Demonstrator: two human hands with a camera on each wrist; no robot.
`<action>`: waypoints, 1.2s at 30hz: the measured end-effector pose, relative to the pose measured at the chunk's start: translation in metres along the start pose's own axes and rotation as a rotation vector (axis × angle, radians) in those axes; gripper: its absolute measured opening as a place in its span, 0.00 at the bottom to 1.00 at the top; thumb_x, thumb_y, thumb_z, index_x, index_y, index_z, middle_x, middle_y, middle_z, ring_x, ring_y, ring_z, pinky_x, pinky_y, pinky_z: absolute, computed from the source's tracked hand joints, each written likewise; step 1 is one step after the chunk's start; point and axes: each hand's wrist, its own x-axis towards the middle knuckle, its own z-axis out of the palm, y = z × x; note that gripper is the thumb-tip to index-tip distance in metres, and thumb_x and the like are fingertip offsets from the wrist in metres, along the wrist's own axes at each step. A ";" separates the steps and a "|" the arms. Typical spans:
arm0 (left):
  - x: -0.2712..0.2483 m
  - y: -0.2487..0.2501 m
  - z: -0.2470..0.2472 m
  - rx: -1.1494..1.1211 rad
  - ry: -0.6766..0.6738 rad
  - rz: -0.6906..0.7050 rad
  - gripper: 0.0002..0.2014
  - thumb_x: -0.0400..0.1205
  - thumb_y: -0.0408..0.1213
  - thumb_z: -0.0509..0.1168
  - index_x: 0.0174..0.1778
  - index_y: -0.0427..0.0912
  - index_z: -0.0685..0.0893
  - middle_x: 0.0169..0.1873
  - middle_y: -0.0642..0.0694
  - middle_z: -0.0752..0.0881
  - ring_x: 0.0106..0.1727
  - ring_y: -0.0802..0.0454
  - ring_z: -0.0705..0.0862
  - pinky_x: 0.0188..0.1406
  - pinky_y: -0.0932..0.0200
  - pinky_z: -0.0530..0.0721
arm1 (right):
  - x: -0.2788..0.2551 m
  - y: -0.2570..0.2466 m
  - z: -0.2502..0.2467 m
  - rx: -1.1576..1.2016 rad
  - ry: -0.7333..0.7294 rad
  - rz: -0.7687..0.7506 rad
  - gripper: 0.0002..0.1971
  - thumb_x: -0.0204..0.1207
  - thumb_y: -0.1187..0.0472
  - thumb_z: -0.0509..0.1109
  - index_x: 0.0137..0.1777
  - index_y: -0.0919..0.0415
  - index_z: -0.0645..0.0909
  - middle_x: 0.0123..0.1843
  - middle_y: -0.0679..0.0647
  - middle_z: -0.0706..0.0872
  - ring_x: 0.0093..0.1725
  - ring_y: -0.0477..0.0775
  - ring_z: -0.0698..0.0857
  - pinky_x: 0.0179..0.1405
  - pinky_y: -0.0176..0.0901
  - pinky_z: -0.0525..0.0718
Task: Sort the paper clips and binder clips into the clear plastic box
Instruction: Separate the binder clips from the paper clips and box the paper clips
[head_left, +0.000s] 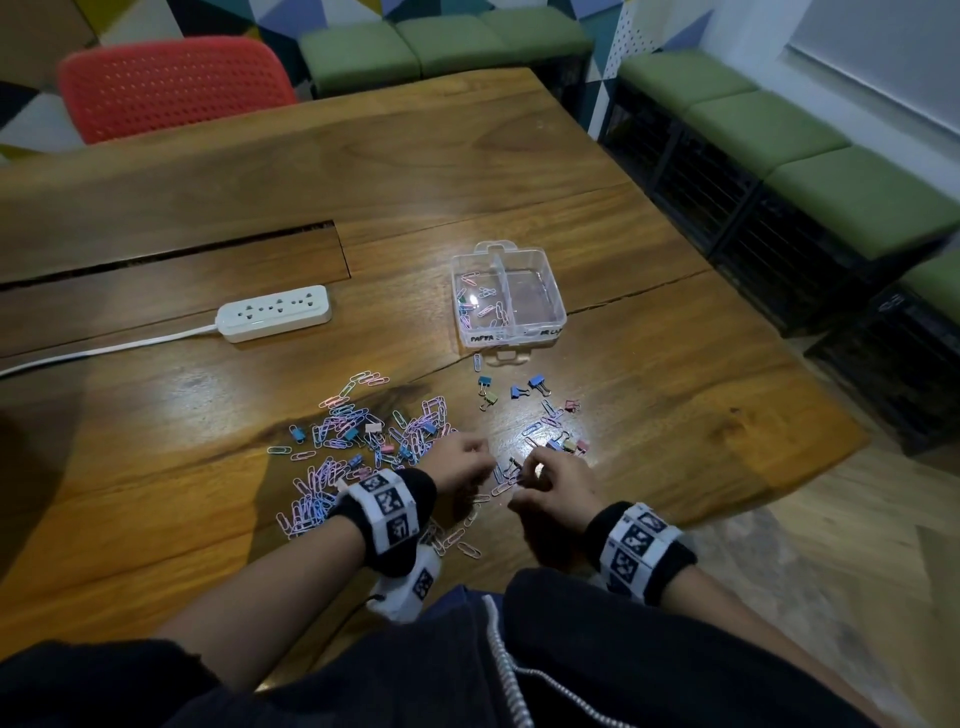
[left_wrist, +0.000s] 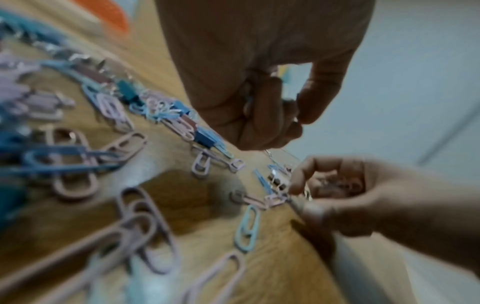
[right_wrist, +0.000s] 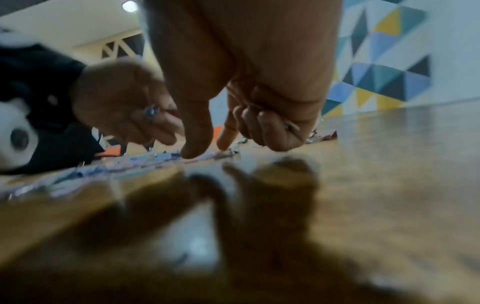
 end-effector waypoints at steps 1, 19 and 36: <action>0.000 0.001 -0.004 -0.137 -0.003 -0.027 0.16 0.79 0.25 0.57 0.25 0.42 0.68 0.25 0.47 0.74 0.21 0.57 0.71 0.17 0.70 0.71 | 0.000 0.000 0.001 -0.102 0.013 -0.028 0.10 0.68 0.57 0.74 0.38 0.50 0.73 0.44 0.46 0.79 0.44 0.48 0.78 0.45 0.39 0.77; 0.011 0.002 -0.012 -0.703 -0.050 -0.078 0.14 0.71 0.16 0.48 0.26 0.39 0.66 0.24 0.42 0.77 0.12 0.58 0.70 0.07 0.74 0.64 | 0.007 0.007 -0.025 0.589 -0.014 0.159 0.09 0.77 0.69 0.60 0.40 0.55 0.75 0.38 0.50 0.78 0.35 0.45 0.76 0.37 0.38 0.74; 0.016 0.011 0.004 0.866 0.021 0.085 0.13 0.76 0.45 0.68 0.52 0.44 0.80 0.53 0.45 0.85 0.55 0.47 0.83 0.54 0.53 0.83 | 0.044 -0.010 -0.029 -0.187 0.071 0.028 0.11 0.68 0.60 0.74 0.50 0.54 0.79 0.43 0.49 0.81 0.43 0.50 0.78 0.47 0.45 0.81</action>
